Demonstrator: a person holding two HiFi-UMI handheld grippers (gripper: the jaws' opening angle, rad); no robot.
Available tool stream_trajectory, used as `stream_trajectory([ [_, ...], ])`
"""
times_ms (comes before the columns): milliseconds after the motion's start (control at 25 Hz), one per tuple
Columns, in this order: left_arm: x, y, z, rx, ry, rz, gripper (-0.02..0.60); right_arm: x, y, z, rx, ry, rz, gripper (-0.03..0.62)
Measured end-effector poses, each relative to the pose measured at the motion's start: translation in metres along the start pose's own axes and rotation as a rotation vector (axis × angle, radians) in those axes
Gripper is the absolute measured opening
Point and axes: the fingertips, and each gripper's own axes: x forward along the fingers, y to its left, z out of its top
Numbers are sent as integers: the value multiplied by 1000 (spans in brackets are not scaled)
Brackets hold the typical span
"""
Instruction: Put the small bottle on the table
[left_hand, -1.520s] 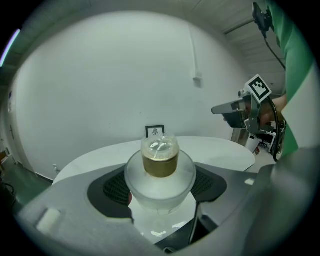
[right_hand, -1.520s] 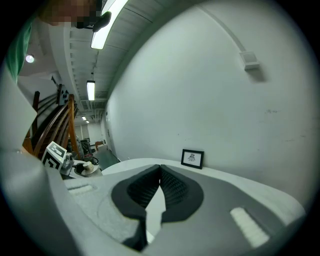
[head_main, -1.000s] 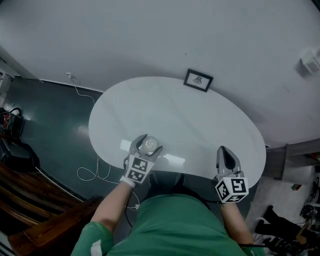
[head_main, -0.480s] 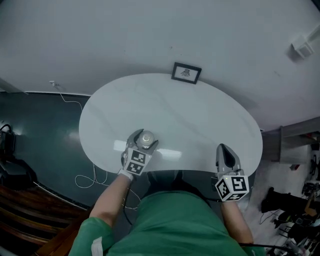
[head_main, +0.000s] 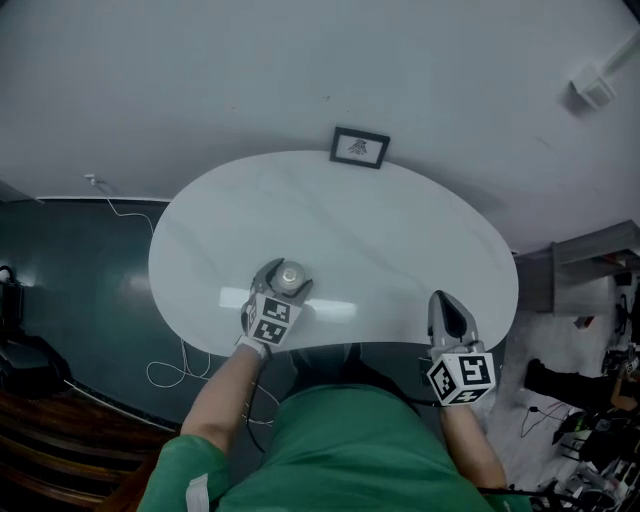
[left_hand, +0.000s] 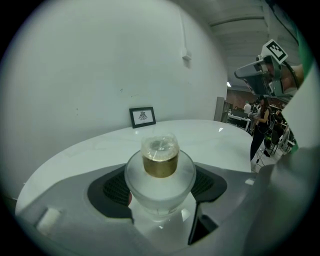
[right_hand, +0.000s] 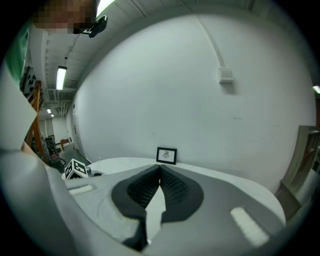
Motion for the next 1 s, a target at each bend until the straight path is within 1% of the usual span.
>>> stream_trajectory([
  [240,8,2,-5,-5,11,-13,345,-1,2,-3,-5,12,-9,3],
  [560,16,1,-16,9,30,-12,345,-4,5,-4,-13,24,-14,3],
  [720,17,0,-19,24,38,-24,345,-5,8,-3,-15,29,-17,3],
  [1000,20,-3,-19,42,29,-27,345,-6,12,-5,-16,32,-11,3],
])
